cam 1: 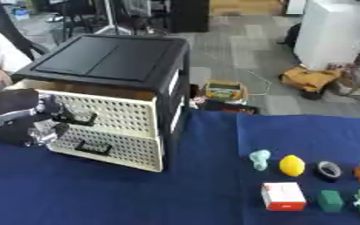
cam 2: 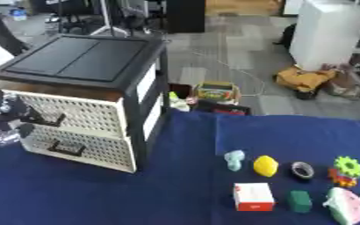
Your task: Pick up objects from table and place into drawer.
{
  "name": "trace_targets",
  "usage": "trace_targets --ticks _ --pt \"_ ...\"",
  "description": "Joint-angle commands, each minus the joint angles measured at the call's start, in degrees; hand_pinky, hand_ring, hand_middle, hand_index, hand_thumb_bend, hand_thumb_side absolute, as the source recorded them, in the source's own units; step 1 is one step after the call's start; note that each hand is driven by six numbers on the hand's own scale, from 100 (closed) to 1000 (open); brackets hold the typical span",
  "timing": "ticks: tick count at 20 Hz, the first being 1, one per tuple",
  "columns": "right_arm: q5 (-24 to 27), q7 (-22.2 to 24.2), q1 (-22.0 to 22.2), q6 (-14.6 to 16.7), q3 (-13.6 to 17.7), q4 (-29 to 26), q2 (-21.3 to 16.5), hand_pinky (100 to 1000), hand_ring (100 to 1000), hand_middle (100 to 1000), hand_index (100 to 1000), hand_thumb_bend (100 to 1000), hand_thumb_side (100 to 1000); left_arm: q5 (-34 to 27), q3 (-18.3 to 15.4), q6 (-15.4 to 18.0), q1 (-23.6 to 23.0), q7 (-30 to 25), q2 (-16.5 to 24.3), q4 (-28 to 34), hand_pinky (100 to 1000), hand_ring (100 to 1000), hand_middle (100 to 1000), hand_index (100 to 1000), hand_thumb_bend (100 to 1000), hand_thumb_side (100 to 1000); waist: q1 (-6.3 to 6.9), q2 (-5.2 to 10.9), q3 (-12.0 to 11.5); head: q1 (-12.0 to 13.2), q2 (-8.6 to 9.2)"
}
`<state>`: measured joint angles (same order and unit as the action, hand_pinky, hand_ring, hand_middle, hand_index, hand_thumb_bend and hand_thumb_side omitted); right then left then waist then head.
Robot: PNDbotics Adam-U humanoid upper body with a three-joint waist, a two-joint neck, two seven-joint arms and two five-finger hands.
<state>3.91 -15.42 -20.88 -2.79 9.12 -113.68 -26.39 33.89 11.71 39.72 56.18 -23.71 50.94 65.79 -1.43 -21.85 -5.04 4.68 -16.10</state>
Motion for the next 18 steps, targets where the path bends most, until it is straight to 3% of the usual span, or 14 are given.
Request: trace_targets --ticks 1,18 --pt "0.4 -0.2 -0.5 0.1 0.5 -0.9 -0.6 721 708 451 847 100 1000 1.0 0.2 12.2 0.3 -10.9 2.2 0.8 100 100 100 713 100 1000 0.09 1.53 -0.1 -0.2 0.14" --pt "0.7 -0.4 -0.4 0.4 0.6 -0.9 -0.5 722 710 454 847 100 1000 4.1 1.5 12.2 -0.7 -6.7 2.6 1.7 100 100 100 674 100 1000 -0.1 2.39 -0.3 -1.0 -0.7"
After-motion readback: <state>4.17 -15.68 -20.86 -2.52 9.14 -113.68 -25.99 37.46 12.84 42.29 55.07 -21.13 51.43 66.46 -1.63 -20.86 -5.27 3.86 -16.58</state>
